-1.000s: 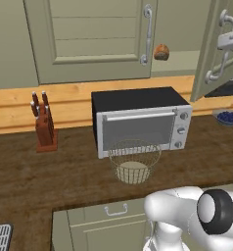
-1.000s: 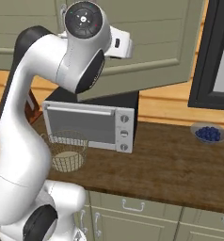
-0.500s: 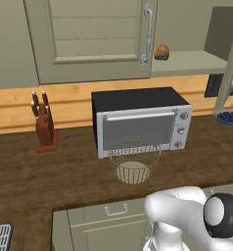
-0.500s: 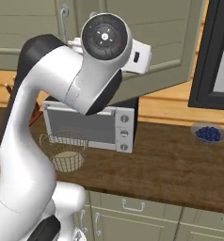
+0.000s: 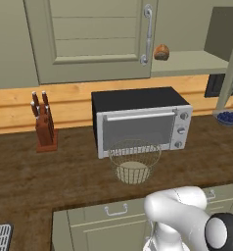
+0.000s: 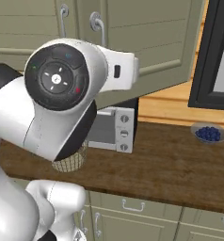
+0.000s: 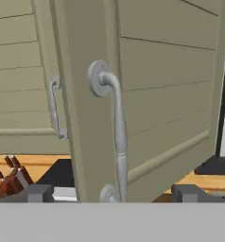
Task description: Open the cabinet, pick up the bread from the cabinet and place it in the basket. Then move the basket to the dining counter.
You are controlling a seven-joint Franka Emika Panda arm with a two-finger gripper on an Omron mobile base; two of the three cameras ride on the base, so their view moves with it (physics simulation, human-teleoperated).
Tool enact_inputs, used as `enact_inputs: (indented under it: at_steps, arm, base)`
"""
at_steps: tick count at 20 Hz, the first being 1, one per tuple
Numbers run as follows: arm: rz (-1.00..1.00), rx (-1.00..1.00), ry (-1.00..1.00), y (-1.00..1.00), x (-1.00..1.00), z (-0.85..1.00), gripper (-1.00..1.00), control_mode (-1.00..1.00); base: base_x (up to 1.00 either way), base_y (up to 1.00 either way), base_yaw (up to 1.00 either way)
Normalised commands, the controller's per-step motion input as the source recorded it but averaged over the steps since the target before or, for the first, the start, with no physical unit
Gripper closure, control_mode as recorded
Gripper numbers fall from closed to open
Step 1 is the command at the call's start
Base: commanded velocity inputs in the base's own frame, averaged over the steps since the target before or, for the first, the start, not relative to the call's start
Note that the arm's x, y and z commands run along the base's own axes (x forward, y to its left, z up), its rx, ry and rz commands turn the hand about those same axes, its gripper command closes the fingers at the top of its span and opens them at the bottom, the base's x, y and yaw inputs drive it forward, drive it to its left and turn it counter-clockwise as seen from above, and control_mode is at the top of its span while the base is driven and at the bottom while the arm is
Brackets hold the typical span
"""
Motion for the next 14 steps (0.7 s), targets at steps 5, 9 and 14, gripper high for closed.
enact_inputs:
  at_steps: [5, 9, 14]
  arm:
    - [-0.05, -0.55, 0.01, 1.00, -0.55, 0.02, -1.00, -1.00]
    - [-0.13, -0.65, 0.16, 1.00, -0.02, 0.00, -1.00, -1.00]
    - [-0.20, -0.62, 0.38, 0.94, 0.33, -0.12, -1.00, -1.00]
  base:
    - [0.00, 0.00, 0.00]
    - [0.00, 0.00, 0.00]
    - [0.00, 0.00, 0.00]
